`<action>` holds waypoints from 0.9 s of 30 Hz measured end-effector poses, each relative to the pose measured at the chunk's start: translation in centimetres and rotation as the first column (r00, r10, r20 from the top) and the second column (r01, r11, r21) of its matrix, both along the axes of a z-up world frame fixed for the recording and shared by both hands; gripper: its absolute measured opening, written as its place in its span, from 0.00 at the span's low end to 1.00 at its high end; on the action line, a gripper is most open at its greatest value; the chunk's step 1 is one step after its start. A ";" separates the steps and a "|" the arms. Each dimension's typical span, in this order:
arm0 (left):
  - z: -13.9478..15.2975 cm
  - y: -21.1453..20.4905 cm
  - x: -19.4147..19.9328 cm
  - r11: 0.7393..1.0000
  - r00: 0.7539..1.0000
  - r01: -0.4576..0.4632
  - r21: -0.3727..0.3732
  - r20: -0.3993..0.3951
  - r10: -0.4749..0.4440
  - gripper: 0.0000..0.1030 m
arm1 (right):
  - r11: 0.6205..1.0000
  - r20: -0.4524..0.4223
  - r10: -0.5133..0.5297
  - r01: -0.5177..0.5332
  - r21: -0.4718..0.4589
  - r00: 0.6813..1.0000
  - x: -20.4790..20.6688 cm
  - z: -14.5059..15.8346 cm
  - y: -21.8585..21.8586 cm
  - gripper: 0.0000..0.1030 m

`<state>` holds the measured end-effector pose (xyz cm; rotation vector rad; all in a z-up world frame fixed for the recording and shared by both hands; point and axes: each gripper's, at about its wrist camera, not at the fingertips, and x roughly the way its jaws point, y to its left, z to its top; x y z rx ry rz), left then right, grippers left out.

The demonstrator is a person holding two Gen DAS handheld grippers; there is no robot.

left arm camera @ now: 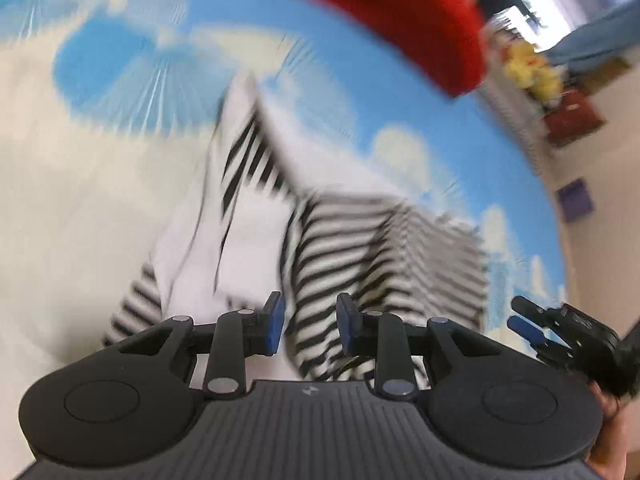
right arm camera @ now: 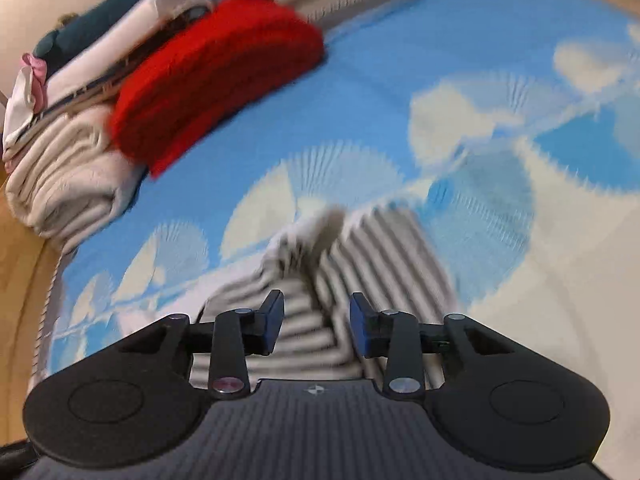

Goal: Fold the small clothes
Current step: 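Fold the striped hood down onto the sleeves with the left gripper while the right gripper holds the body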

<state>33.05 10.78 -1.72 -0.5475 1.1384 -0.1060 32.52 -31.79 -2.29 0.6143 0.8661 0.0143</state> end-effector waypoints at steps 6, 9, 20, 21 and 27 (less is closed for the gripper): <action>-3.0 -2.0 2.2 0.999 0.996 0.040 -0.023 -0.084 -0.042 0.35 | 0.999 -0.176 0.020 -0.028 -0.039 0.984 0.9 -3.8 1.2 0.39; -4.0 -2.5 2.0 0.999 0.989 0.044 0.006 -0.141 -0.043 0.35 | 0.999 -0.209 0.012 -0.020 -0.034 0.978 1.4 -5.0 1.3 0.39; 5.2 1.2 1.1 0.995 0.945 -0.098 0.018 0.315 0.088 0.01 | 0.979 0.143 -0.145 0.121 0.161 0.979 -1.4 -0.5 -1.0 0.05; 5.2 1.9 0.8 0.992 0.944 -0.126 0.024 0.311 0.113 0.01 | 0.974 0.149 -0.172 0.145 0.172 0.974 -1.8 -0.3 -1.6 0.05; -1.0 2.4 1.8 0.987 0.990 -0.118 0.107 -0.064 0.125 0.02 | 0.983 -0.208 -0.156 0.171 0.059 0.966 -1.9 -5.5 -1.2 0.05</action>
